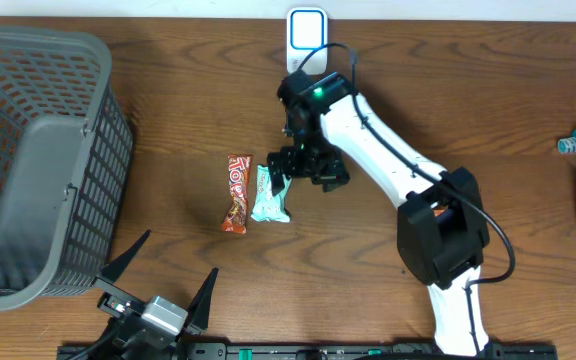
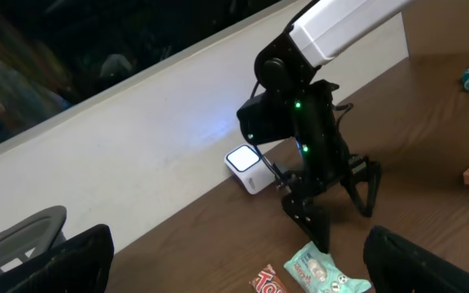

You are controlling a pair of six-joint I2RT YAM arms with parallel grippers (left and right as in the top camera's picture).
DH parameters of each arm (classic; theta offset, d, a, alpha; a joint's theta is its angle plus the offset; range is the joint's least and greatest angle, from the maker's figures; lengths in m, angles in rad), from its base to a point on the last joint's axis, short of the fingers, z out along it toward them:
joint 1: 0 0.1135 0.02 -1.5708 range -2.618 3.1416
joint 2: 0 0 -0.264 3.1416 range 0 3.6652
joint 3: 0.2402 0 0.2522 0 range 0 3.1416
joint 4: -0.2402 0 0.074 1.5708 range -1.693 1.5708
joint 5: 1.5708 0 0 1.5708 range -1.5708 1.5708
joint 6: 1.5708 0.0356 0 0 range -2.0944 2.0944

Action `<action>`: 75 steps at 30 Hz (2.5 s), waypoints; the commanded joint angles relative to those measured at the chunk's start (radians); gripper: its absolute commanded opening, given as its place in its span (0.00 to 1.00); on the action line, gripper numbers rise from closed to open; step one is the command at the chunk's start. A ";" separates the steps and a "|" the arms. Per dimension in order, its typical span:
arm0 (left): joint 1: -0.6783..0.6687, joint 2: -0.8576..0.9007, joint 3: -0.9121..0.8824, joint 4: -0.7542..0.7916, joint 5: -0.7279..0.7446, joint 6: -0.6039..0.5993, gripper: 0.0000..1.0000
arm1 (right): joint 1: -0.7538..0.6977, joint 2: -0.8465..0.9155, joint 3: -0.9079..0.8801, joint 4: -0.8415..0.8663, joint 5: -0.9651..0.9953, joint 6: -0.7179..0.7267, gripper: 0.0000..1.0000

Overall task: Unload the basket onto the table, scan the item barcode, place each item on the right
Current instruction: 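Move the right gripper down over the small orange box, then push and close the right gripper on the orange box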

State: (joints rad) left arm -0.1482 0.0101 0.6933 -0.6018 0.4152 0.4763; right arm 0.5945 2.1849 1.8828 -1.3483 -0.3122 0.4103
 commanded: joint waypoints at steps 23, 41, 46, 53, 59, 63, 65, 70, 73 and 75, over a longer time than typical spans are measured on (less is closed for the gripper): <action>-0.006 -0.007 -0.003 0.005 -0.005 0.010 0.98 | -0.125 -1.170 -0.811 0.186 0.945 0.399 0.99; -0.015 -0.007 -0.003 0.012 -0.006 0.010 0.98 | -0.388 -0.763 -0.967 0.313 0.401 0.499 0.44; -0.015 -0.007 -0.003 0.012 -0.006 0.010 0.98 | -0.421 -0.778 -0.969 0.312 0.397 0.583 0.58; -0.015 -0.007 -0.003 0.012 -0.006 0.010 0.98 | -0.465 -0.779 -1.082 0.352 0.440 0.889 0.54; -0.015 -0.007 -0.003 0.012 -0.009 0.010 0.98 | -0.491 -0.779 -1.164 0.479 0.452 0.964 0.54; -0.015 -0.007 -0.003 0.012 -0.009 0.010 0.98 | -0.504 -0.778 -1.254 0.662 0.457 0.966 0.50; -0.015 -0.007 -0.003 0.012 -0.009 0.010 0.98 | -0.505 -0.778 -1.305 0.733 0.451 0.965 0.36; -0.015 -0.007 -0.003 0.012 -0.009 0.010 0.98 | -0.505 -0.779 -1.345 0.770 0.396 0.914 0.01; -0.015 -0.007 -0.003 0.012 -0.009 0.010 0.98 | -0.505 -0.782 -1.334 0.824 0.235 0.773 0.01; -0.015 -0.007 -0.003 0.012 -0.009 0.010 0.98 | -0.505 -0.782 -1.299 0.840 0.033 0.690 0.01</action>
State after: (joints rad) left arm -0.1593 0.0101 0.6930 -0.5949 0.4122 0.4763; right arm 0.0853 1.3655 0.5877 -0.5133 0.0364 1.2560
